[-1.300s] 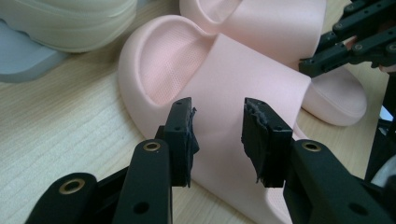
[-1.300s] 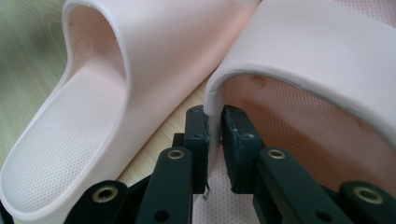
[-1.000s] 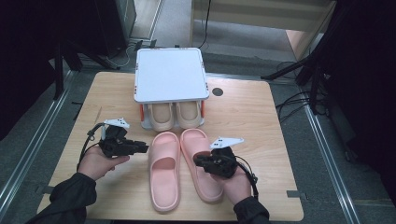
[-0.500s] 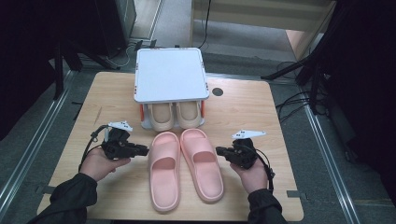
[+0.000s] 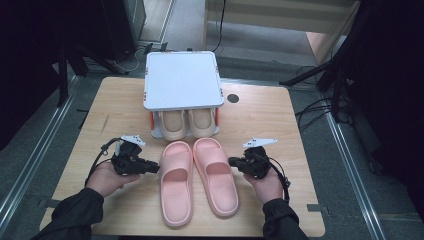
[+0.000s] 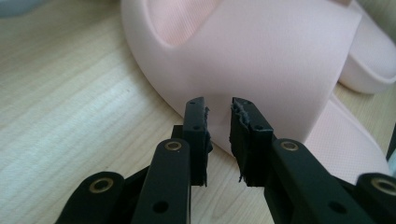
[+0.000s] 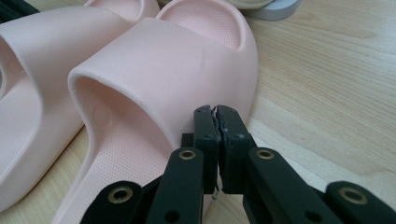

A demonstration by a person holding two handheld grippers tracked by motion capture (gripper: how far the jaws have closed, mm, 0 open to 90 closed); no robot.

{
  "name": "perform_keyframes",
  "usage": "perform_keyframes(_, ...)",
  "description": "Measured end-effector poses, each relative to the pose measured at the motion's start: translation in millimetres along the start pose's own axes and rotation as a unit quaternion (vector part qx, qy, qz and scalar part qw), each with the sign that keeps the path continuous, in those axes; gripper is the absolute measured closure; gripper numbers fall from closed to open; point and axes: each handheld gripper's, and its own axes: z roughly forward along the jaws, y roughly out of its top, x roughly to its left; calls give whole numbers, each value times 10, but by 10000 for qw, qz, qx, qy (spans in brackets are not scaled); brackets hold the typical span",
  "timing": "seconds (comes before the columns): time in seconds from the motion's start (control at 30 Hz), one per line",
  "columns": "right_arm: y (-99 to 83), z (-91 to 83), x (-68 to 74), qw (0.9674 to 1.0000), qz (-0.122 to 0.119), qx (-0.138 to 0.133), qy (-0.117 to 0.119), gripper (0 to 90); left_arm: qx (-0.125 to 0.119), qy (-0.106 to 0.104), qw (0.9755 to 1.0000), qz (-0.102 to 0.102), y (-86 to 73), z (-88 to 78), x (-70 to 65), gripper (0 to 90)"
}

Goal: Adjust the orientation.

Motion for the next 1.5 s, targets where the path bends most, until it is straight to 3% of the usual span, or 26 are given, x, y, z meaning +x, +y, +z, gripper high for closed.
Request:
perform_keyframes(0.3, 10, 24, 24, 10000, 20, 62, -3, 883, 43, -45, 10000, -36, -2, 32, -33, 757)
perform_keyframes(0.53, 3, 66, 51, 9999, -42, 132, -20, 890, 98, -109, 9998, 105, 32, 88, -117, 758)
perform_keyframes(1.1, 46, 96, 18, 10000, -56, 51, 3, 899, 73, -241, 9997, -19, 18, 96, -143, 778)
perform_keyframes(1.27, 49, 99, -11, 10000, 12, 34, 10, 857, -11, -227, 9997, -57, 30, 42, -100, 716)
perform_keyframes(1.4, 66, 50, -30, 9998, 78, -175, 96, 806, -252, -243, 9993, -156, 41, -49, -62, 675)
perform_keyframes(1.5, 78, 8, -15, 9995, 87, -278, 117, 790, -302, -199, 9992, -146, 52, -101, -66, 628)
